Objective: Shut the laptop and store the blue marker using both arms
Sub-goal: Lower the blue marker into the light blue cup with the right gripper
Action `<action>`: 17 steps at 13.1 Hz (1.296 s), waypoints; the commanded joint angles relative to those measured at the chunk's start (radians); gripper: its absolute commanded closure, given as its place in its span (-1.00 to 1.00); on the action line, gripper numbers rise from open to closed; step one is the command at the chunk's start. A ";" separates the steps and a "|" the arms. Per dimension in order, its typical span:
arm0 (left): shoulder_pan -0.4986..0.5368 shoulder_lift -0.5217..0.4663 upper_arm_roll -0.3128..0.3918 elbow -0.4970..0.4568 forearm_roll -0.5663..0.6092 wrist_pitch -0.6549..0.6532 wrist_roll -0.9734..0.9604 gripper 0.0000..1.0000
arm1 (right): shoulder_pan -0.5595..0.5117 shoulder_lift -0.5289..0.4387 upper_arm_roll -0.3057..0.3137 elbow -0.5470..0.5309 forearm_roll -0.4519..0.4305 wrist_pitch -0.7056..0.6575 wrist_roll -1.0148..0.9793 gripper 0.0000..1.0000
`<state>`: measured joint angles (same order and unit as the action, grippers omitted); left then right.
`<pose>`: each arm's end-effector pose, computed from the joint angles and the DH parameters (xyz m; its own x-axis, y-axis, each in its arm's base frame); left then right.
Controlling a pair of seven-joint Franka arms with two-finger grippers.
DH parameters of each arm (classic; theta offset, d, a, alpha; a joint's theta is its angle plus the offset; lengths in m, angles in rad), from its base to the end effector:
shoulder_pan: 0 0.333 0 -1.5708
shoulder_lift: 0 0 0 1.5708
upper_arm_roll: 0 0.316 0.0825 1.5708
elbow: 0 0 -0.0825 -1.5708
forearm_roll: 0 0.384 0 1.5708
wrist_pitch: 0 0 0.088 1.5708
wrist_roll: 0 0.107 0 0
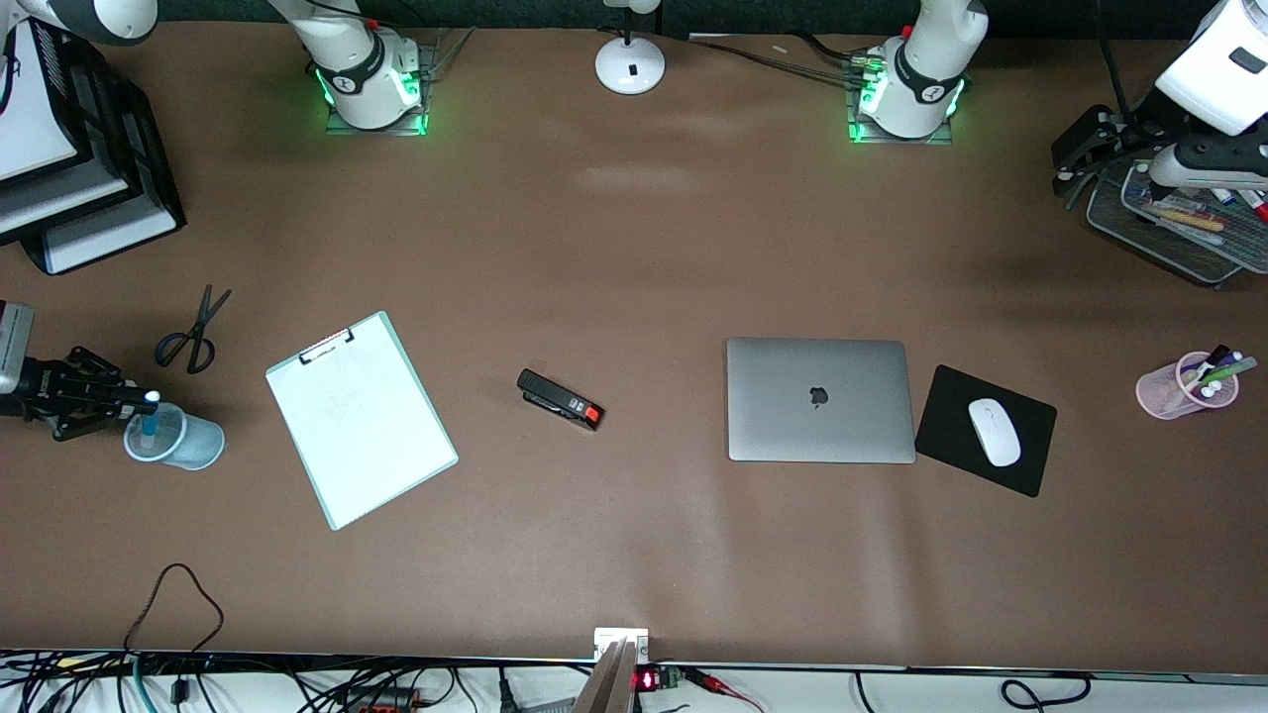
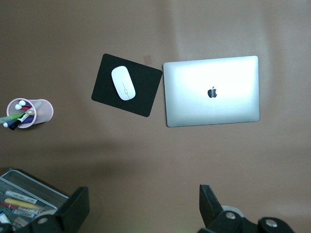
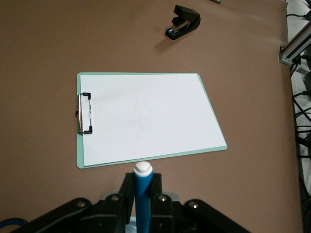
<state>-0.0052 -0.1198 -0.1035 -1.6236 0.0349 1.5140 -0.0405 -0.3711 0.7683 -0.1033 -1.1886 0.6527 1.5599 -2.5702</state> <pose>0.5081 -0.0552 0.6583 0.9978 -0.0656 0.0115 -0.0650 -0.9968 -0.0467 0.6721 -0.2492 0.3198 -0.3889 0.7042 0.5940 0.9204 0.3242 0.2183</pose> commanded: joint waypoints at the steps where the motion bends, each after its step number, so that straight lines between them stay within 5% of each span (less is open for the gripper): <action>1: -0.012 0.012 0.013 0.027 -0.012 -0.020 0.017 -1.00 | -0.017 0.032 0.004 0.035 0.010 -0.014 -0.011 0.98; 17: -0.006 0.025 0.007 0.010 -0.012 -0.014 0.022 -1.00 | -0.051 0.111 0.004 0.035 0.018 0.045 -0.013 0.98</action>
<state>-0.0068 -0.0981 -0.1006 -1.6244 0.0349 1.5116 -0.0392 -0.4107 0.8572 -0.1059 -1.1878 0.6532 1.6049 -2.5702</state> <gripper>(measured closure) 0.000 0.819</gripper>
